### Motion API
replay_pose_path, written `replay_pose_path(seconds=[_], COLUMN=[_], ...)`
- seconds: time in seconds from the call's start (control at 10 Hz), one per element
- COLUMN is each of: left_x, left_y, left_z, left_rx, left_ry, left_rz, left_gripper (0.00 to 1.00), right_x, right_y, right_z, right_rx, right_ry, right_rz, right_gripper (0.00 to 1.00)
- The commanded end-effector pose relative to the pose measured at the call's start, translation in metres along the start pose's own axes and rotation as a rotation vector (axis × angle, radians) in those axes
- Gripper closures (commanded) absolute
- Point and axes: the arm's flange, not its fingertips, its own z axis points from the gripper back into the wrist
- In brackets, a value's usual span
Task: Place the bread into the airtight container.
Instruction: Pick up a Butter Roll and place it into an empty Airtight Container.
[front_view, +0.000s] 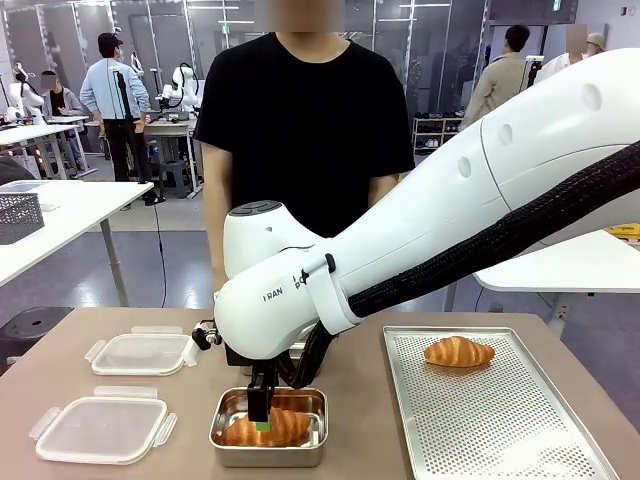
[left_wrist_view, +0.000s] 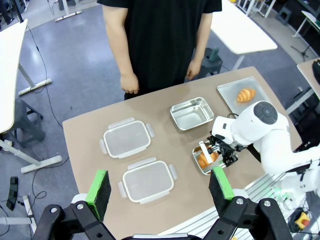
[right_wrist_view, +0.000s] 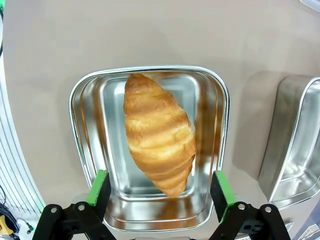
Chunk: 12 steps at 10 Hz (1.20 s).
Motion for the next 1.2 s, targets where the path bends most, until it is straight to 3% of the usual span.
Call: replay_pose_path(seconds=[0.0,0.4,0.6,0.7,1.1], left_x=[0.001,0.001,0.001,0.001,0.001], left_y=[-0.001,-0.001,-0.001,-0.001,-0.001], left_z=[0.000,0.000,0.000,0.000,0.000], left_rx=[-0.009,-0.009,-0.009,-0.009,-0.009], left_ry=[-0.002,-0.002,-0.002,-0.002,-0.002], left_rz=[-0.003,-0.003,-0.003,-0.003,-0.003], left_gripper=[0.00,0.00,0.00,0.00,0.00], right_x=[0.000,0.000,-0.054,-0.093,-0.227], right_y=[0.000,0.000,-0.015,-0.036,-0.050], right_z=[0.000,0.000,0.066,0.090,0.126], right_rx=[0.003,0.000,-0.050,-0.016,-0.027], right_ry=[-0.002,0.000,-0.069,-0.168,-0.396], right_rz=[0.000,0.000,-0.138,-0.229,-0.460], right_gripper=[0.00,0.00,0.00,0.00,0.00])
